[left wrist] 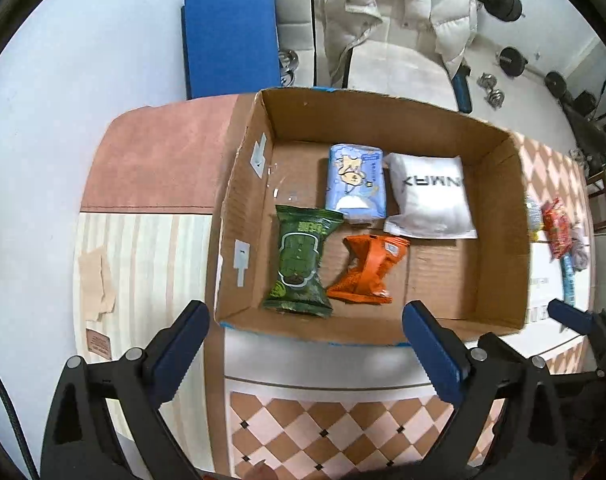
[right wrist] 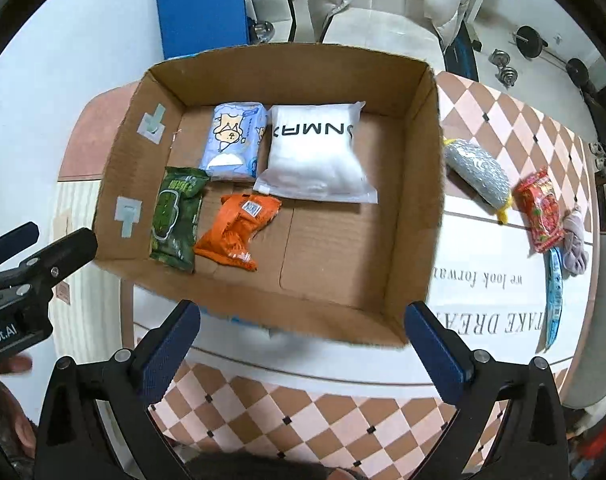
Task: Organize soft objects
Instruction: 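Lower both bags into the box and open both tools, then grasp the silver sponge with left tool while right tool grasps red snack bag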
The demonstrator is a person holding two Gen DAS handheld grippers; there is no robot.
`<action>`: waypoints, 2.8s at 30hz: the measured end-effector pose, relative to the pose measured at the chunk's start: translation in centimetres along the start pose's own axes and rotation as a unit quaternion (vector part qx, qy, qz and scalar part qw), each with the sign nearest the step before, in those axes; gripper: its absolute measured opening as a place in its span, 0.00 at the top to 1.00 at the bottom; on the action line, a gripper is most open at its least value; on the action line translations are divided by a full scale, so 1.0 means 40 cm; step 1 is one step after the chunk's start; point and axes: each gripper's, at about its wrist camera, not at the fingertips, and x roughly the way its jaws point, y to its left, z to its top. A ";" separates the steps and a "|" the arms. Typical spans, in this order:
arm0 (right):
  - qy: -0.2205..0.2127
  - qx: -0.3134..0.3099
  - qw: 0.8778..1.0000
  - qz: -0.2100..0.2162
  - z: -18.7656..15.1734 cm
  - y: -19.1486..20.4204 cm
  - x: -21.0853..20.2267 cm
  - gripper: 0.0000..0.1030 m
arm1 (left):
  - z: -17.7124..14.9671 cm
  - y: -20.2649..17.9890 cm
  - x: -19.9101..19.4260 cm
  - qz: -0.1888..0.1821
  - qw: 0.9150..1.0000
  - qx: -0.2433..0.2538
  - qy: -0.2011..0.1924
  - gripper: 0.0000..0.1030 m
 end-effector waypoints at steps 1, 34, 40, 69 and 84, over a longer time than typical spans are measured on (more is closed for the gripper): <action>-0.007 0.003 1.000 0.000 -0.013 -0.005 -0.017 0.00 | -0.009 0.001 -0.011 -0.003 1.000 -0.002 -0.003 0.04; -0.101 0.129 0.986 -0.029 -0.078 -0.658 -0.256 0.00 | 0.151 -0.636 -0.020 -0.162 0.981 0.069 0.080 0.04; -0.066 0.108 0.991 -0.047 0.022 -0.867 -0.117 0.05 | 0.264 -0.861 0.237 -0.143 0.974 0.039 0.172 0.05; 0.123 0.114 0.986 0.012 0.163 -0.990 0.303 0.42 | 0.282 -0.980 0.565 -0.043 0.971 0.089 0.216 0.49; 0.096 0.171 0.981 -0.001 0.161 -0.976 0.294 0.52 | 0.225 -0.934 0.454 -0.046 0.982 0.084 0.163 0.58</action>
